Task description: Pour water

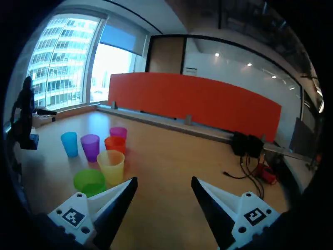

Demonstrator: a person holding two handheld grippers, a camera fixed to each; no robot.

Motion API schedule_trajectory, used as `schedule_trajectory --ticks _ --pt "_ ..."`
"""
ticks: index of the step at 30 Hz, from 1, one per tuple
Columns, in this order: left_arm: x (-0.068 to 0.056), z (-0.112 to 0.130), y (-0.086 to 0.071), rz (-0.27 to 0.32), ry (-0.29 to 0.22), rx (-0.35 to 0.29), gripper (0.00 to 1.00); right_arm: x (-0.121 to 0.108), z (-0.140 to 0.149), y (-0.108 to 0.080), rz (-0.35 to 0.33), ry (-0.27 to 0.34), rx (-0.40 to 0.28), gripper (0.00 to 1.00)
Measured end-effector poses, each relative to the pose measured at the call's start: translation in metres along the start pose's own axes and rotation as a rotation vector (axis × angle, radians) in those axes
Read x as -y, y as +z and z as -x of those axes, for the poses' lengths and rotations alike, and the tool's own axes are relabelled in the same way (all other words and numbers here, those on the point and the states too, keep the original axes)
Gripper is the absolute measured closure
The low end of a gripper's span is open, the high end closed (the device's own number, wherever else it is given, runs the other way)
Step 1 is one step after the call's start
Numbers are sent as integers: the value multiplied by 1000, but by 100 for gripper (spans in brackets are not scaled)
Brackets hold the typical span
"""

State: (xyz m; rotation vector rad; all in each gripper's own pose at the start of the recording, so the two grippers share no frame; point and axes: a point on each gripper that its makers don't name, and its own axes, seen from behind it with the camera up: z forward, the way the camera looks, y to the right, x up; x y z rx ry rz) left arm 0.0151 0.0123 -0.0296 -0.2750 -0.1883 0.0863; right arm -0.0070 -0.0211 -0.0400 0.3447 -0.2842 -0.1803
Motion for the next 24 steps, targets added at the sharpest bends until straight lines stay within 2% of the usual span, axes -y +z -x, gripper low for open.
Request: schedule_trajectory --ticks 6,12,24 --pt "5 -10 -3 -55 -30 -53 0 -7 -19 5 86 48 -78 0" --pt "2 -13 -2 -80 -65 -86 0 -15 -38 5 150 133 -158 0" --pt "4 -38 -7 -156 -93 -172 0 -35 -63 -10 295 211 -282 0"
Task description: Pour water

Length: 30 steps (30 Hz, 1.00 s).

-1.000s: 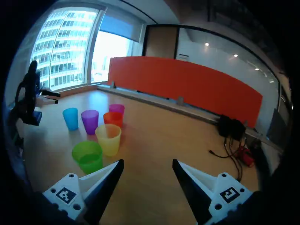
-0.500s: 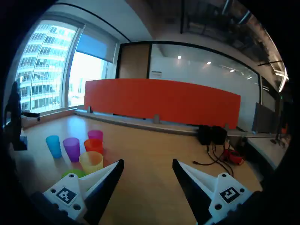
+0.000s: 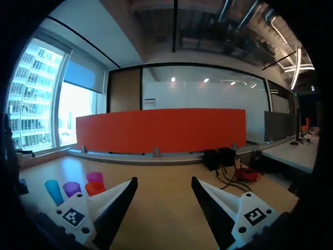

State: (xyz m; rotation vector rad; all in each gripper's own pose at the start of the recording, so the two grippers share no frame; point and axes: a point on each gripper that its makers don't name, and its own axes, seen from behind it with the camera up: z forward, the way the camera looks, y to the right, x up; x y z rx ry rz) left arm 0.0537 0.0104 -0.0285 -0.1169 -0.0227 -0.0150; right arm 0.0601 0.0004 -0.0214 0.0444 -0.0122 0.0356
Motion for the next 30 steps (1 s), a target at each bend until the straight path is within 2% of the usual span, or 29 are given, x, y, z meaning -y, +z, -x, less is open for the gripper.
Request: schedule_trajectory --ticks 3,9,15,18,30 --pt "1 -7 0 -16 15 -22 0 -1 -6 -1 21 2 -27 0" --pt "3 -13 1 -49 44 -49 0 0 -7 -3 42 2 -37 0" --pt "7 -16 4 -90 46 -75 0 -1 -7 -5 49 -3 -42 0" --pt "8 -15 5 -107 47 -84 0 -5 -9 -7 62 -4 -48 0" --pt "5 6 12 -114 29 -82 0 -11 -21 -11 75 -18 -49 0"
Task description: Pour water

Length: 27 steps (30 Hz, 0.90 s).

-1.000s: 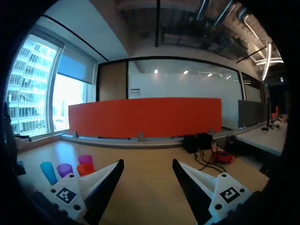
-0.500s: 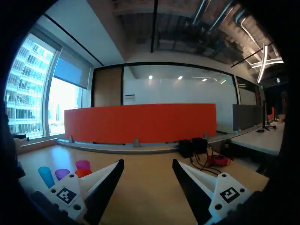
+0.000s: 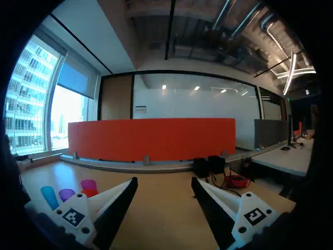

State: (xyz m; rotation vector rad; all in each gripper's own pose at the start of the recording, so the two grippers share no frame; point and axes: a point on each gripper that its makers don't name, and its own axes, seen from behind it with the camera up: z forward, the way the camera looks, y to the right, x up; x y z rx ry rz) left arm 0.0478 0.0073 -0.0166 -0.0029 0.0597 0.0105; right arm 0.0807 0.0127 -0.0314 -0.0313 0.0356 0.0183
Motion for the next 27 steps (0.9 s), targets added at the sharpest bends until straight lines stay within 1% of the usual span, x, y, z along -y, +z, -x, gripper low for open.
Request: schedule_trajectory --ticks 6,15,27 --pt "0 10 2 -3 -9 1 0 2 -3 -1 -4 14 -4 0" --pt "3 22 3 -6 -20 4 0 4 -6 -2 -7 43 -7 0" --pt "5 36 4 -3 -29 25 0 2 -6 -2 2 46 -8 1"
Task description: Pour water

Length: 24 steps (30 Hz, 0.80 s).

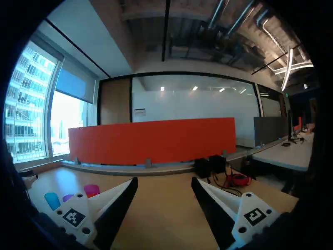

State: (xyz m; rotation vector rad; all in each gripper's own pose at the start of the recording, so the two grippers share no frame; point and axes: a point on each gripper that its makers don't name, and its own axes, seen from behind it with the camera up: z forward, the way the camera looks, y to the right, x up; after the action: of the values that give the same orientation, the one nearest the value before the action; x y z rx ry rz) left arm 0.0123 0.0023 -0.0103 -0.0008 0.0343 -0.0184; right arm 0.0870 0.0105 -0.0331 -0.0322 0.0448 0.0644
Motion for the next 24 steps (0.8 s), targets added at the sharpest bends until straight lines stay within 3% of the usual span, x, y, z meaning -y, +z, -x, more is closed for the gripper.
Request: schedule_trajectory --ticks 24 --pt "-2 12 7 15 17 33 0 2 -4 -2 -4 -5 -6 1"
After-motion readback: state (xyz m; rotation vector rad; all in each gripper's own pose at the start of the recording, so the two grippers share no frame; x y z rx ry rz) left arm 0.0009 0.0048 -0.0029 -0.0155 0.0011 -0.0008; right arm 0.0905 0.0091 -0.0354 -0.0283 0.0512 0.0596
